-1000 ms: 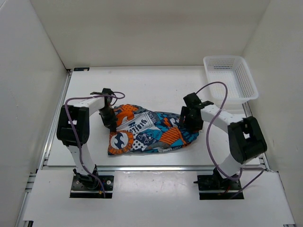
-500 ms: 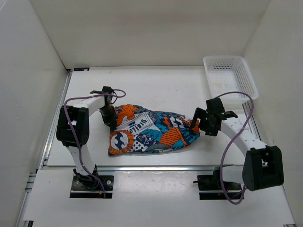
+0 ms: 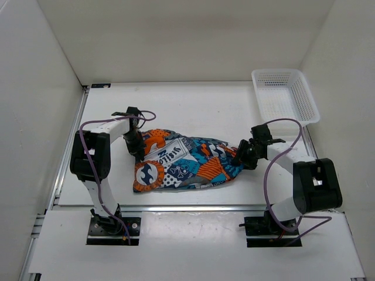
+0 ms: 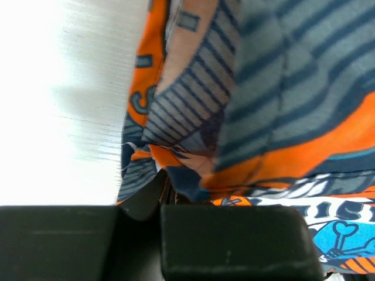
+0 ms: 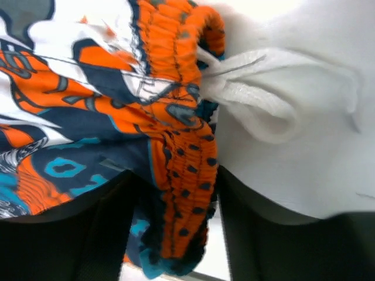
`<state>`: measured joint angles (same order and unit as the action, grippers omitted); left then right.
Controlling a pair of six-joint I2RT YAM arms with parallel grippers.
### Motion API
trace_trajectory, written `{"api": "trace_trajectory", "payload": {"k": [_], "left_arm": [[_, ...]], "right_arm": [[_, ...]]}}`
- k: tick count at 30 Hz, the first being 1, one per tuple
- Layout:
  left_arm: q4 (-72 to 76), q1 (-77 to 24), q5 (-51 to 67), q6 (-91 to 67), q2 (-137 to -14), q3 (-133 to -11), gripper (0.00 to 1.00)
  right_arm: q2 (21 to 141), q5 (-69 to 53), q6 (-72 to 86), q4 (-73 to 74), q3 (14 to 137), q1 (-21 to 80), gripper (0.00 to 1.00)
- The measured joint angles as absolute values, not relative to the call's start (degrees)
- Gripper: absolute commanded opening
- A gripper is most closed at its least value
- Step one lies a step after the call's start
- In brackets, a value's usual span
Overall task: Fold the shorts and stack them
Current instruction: Fold the shorts
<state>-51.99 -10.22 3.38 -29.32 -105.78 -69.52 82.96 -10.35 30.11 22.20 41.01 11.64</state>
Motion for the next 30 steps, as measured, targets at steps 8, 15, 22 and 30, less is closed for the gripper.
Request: {"api": "trace_trajectory", "payload": {"k": [8,15,22,30], "left_arm": [[-52.0,-10.2,3.4,-29.3,-106.6,-70.0,0.1],[-52.0,-10.5,3.6,-29.3,-106.6,-70.0,0.1],[-52.1,-13.0,5.8,-29.3,-105.3,-70.0,0.23],[-52.0,-13.8,6.6,-29.4,-104.2,-71.7,0.1]], "right_arm": [[86.6,-11.8,32.7,17.0,41.1,11.6,0.0],[80.9,-3.7,33.1,24.2,41.8,11.7,0.0],[72.9,6.0,29.8,36.6,52.4,12.0,0.0],[75.1,15.7,25.8,46.4,67.9,19.3,0.0]]}}
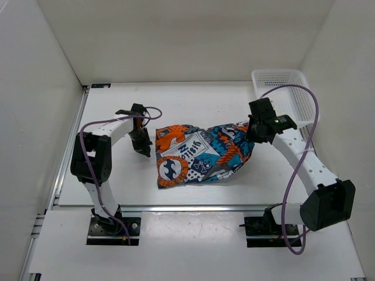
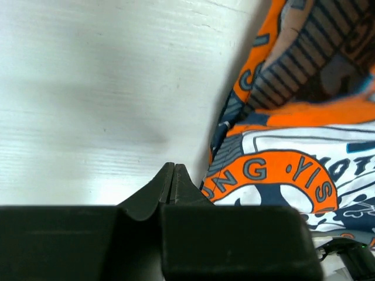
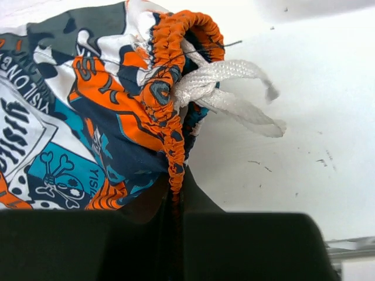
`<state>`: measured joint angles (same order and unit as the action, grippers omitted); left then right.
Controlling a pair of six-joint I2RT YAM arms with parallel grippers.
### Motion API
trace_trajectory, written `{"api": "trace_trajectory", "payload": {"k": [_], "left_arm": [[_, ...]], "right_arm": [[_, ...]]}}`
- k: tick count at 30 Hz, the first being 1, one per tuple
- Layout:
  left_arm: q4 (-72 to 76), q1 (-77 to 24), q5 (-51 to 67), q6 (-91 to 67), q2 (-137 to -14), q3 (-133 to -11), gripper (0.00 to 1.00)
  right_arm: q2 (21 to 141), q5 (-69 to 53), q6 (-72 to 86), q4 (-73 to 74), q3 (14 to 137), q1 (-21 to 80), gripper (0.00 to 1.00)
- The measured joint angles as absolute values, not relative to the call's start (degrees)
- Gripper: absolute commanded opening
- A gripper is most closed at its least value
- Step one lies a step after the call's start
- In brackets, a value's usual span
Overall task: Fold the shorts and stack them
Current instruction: Fold the shorts
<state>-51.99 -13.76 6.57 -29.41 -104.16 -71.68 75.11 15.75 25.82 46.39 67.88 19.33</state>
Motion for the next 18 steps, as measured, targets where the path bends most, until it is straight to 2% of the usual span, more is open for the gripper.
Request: {"api": "trace_trajectory", "payload": {"k": [9,18], "left_arm": [[-50.7,-14.9,8.4,-29.4,-110.7,-73.2,0.1],[-50.1,-15.1,9.7,-29.4,-111.5,-74.1,0.1]], "right_arm": [[86.7,27.8,27.0,55.6,83.9,34.9,0.0],[102.8,35.4,29.7,62.0,103.1,52.6,0.0]]}}
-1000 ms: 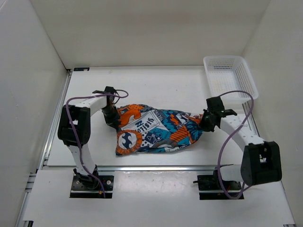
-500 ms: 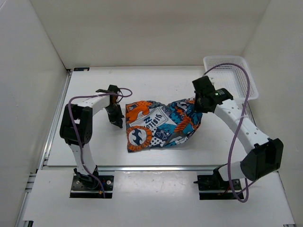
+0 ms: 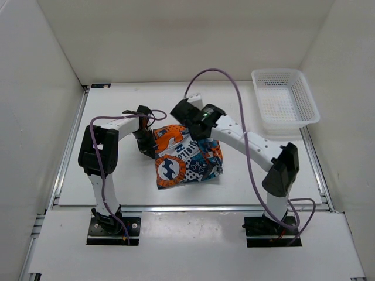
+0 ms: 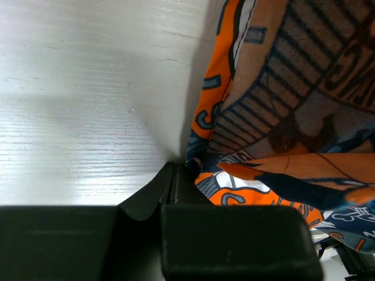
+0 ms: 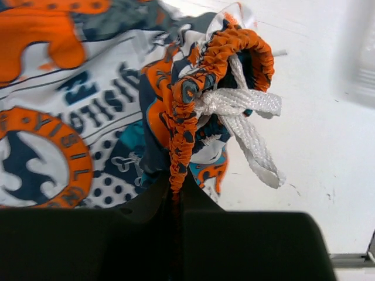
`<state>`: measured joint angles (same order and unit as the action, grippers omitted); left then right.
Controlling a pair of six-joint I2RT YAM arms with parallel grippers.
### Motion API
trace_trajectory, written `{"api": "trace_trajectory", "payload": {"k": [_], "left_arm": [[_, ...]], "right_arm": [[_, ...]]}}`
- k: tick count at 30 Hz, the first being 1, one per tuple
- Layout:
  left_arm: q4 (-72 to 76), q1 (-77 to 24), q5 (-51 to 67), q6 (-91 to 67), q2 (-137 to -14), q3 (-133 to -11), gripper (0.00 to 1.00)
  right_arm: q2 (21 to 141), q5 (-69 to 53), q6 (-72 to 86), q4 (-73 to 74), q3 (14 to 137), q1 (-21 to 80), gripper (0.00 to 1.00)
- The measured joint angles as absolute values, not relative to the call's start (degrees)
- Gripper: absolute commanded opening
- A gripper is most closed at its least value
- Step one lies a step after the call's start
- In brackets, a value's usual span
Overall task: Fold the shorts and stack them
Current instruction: Fold the shorts
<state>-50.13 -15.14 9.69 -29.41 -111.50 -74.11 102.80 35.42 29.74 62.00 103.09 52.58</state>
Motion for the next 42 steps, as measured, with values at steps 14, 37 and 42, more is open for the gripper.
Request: {"api": "trace_trajectory", "payload": {"k": [14,37,42], "left_arm": [[-49.3,-14.8,10.4,-29.6,-111.3,-73.6,0.1],[-56.7,-11.1,8.0,-26.5,-97.8,-81.4,0.26],[-56.4,-19.0,9.5,-26.1,-96.9,-81.4,0.68]], "right_arm": [[124.5,35.6,29.5,64.5,122.6,63.4,0.0],[84.8,19.6,32.3,38.5,82.0,51.9,0.5],[81.0,19.2,35.5,39.2,69.3,48.6,0.56]]}}
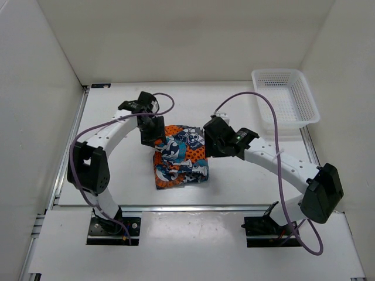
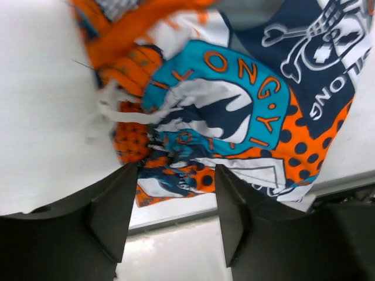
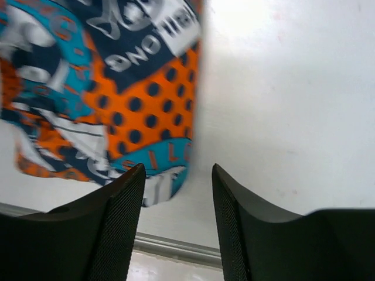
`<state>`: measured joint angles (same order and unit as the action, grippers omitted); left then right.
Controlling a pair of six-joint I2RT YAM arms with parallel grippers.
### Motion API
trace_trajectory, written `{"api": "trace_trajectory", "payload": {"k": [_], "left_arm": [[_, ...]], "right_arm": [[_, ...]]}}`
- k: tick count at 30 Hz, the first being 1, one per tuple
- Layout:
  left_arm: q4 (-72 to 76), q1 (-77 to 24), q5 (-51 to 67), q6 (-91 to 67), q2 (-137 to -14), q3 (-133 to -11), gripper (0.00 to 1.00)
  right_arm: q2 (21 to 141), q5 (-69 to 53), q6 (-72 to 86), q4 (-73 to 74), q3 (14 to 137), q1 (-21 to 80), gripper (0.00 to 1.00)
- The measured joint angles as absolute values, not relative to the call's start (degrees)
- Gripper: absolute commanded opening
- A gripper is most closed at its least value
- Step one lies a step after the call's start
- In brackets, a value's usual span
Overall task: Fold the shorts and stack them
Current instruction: Fold the shorts
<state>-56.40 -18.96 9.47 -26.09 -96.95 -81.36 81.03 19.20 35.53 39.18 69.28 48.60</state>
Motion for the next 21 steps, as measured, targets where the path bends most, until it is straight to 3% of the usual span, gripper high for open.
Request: {"api": "trace_trajectory", "payload": {"k": [3,4,5,7,9,12,13,14,21], "left_arm": [[-55.6,-21.9,10.8,-26.8,-99.7,-80.2,0.67],[-55.4,-22.3,10.9,-26.9,-101.0,-79.9,0.61],[-55.2,-22.7,10.9,-27.1,-102.4,-79.7,0.4],[-54.7,-22.9,10.6,-27.6,-105.6,-79.4,0.12],[-54.2,-22.9,9.4,-27.6,-108.7,-79.3,0.1],[-53.9,-22.9,7.2,-27.7,-112.3,-79.2,0.1],[-54.0,-22.9,6.5,-27.8,-113.0,-79.2,0.1],[-54.0,-22.9,6.1,-27.8,-113.1,-79.1,0.1],[-55.9,-22.9,4.4,-27.7,-109.6,-80.7,0.1]], "right_arm": [[80.8,18.9,36.4,40.4,66.1,47.6,0.56],[80.5,18.9,36.7,40.5,65.7,47.3,0.56],[79.9,18.9,36.9,40.6,65.5,47.2,0.56],[78.5,18.9,37.1,40.5,65.5,46.7,0.56],[77.2,18.9,37.2,40.5,65.5,46.5,0.54],[76.7,18.8,37.1,40.4,65.5,46.4,0.33],[77.1,18.2,36.9,40.4,65.5,46.2,0.21],[77.7,17.6,36.5,40.3,65.5,46.1,0.17],[89.5,11.3,33.9,36.7,70.7,48.5,0.03]]}}
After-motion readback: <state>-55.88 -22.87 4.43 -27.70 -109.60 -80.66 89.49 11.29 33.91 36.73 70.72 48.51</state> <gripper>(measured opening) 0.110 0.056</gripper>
